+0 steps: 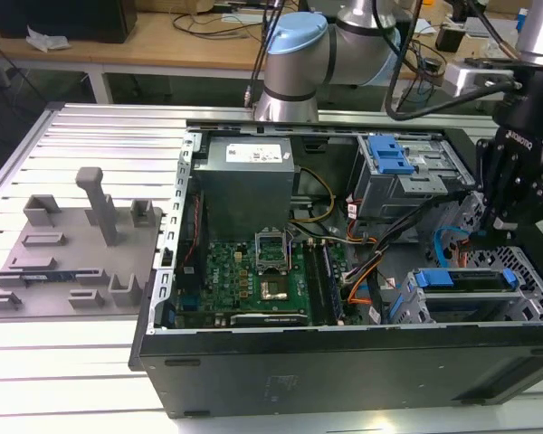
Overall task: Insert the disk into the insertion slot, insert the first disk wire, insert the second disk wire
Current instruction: 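Insert the first disk wire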
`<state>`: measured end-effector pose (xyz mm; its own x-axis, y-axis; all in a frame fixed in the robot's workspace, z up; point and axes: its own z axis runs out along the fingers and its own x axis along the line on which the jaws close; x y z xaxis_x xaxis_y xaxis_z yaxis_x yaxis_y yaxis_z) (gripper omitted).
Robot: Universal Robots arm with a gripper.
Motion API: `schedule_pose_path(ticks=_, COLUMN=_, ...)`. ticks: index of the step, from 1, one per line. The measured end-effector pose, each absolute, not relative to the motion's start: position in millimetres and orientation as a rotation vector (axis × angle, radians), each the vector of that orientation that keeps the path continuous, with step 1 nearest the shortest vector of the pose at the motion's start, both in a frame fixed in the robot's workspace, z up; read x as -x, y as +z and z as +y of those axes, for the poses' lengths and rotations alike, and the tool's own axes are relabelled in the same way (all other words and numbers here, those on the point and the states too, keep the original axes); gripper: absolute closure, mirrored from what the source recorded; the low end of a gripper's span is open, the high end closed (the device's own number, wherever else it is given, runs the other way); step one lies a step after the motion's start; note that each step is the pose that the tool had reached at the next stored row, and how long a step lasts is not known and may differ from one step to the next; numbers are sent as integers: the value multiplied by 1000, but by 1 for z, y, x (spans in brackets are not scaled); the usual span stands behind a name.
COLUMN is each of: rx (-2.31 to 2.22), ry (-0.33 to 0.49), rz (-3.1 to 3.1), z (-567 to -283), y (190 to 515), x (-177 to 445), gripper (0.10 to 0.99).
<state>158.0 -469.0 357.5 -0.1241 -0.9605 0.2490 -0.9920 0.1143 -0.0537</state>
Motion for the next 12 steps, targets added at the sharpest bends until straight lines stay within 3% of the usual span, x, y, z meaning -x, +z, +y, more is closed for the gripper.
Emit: schedule_pose_path(ticks=12, rx=-2050, ry=123, rz=-2315, z=-484, y=357, x=-162, gripper=918)
